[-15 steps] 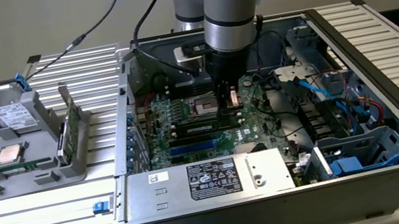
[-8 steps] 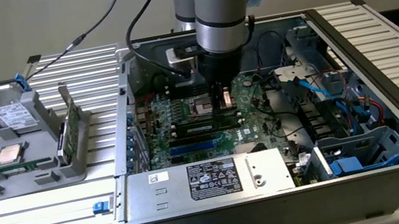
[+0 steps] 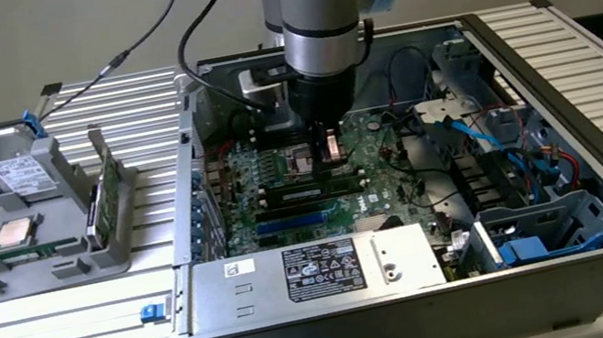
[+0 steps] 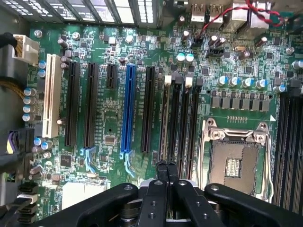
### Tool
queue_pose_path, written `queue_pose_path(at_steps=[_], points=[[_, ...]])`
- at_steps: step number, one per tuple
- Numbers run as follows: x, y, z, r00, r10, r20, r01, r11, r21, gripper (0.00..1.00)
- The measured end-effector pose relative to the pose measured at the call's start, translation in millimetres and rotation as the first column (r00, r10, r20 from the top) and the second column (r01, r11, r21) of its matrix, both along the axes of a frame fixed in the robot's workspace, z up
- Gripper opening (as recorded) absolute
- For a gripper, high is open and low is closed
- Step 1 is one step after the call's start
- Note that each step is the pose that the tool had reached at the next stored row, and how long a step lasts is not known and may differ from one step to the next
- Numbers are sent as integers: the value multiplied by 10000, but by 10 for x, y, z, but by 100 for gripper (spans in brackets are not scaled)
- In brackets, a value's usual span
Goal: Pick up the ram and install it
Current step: 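Press down the ram until it locks into place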
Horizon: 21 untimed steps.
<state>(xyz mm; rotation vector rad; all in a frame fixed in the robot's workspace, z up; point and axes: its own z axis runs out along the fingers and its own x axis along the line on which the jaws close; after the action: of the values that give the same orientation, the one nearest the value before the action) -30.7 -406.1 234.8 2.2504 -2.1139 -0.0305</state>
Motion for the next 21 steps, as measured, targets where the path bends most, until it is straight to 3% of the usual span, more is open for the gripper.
queue_pose_path(at_steps=[11, 17, 21], points=[[-188, 8, 3, 9999, -2, 129, 2, 10000, -3, 10], [-224, 18, -31, 9994, -3, 335, 3, 10000, -5, 10], [-240, 28, -54, 9992, -2, 412, 2, 10000, -13, 10]])
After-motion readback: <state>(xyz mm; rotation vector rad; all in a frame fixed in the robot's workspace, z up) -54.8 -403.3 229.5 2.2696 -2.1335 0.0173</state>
